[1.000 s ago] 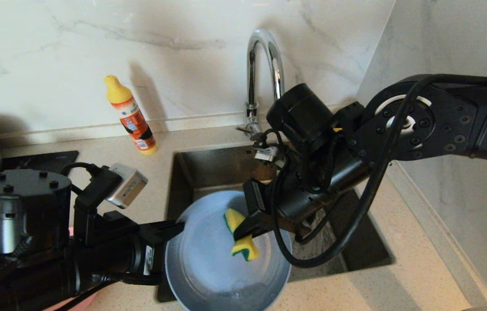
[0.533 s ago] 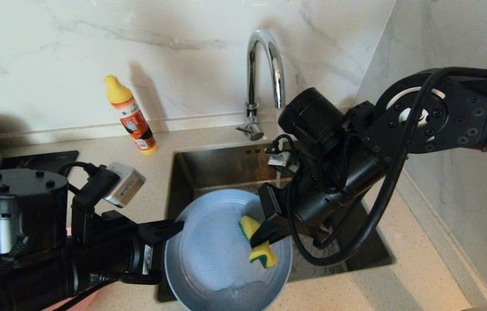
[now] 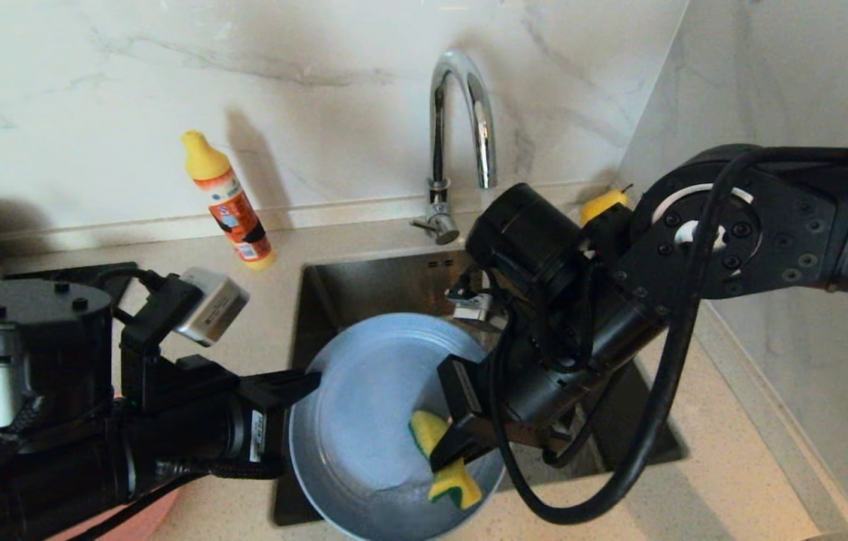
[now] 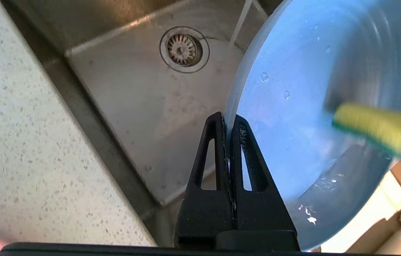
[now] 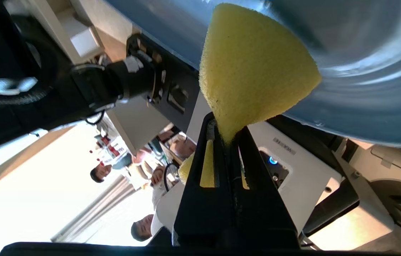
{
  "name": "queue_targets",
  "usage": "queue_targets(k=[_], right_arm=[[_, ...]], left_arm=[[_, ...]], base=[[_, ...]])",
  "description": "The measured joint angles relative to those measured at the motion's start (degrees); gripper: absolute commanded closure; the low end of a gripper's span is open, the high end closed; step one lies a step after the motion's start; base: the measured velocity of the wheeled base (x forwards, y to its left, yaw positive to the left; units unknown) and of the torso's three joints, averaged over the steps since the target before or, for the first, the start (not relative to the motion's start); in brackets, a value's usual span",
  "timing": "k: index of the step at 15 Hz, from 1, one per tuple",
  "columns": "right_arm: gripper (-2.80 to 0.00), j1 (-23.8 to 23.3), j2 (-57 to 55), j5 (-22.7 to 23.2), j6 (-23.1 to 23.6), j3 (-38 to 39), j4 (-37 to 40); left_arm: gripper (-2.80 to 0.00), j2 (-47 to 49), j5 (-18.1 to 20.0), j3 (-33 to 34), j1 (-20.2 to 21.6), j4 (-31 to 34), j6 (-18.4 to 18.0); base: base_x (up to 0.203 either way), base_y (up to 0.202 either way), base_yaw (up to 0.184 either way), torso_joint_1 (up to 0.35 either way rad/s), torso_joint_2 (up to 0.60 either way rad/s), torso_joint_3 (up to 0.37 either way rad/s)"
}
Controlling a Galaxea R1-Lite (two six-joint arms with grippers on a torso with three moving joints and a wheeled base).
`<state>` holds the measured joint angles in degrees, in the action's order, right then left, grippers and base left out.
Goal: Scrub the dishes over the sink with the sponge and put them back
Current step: Wipe the plate
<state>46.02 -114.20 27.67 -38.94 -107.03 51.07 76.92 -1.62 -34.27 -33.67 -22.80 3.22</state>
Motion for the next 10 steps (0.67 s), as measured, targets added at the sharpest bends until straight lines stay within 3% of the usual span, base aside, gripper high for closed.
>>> queue_targets(k=[10], right_arm=[[0.00,5.88,-3.83,-0.04,-0.37,-3.11,-1.16]], left_arm=[[0.00,0.34,-0.05,0.19,0.00,0.01,0.68]], base=[[0.000,0.000,0.000,0.000,0.00,0.000]])
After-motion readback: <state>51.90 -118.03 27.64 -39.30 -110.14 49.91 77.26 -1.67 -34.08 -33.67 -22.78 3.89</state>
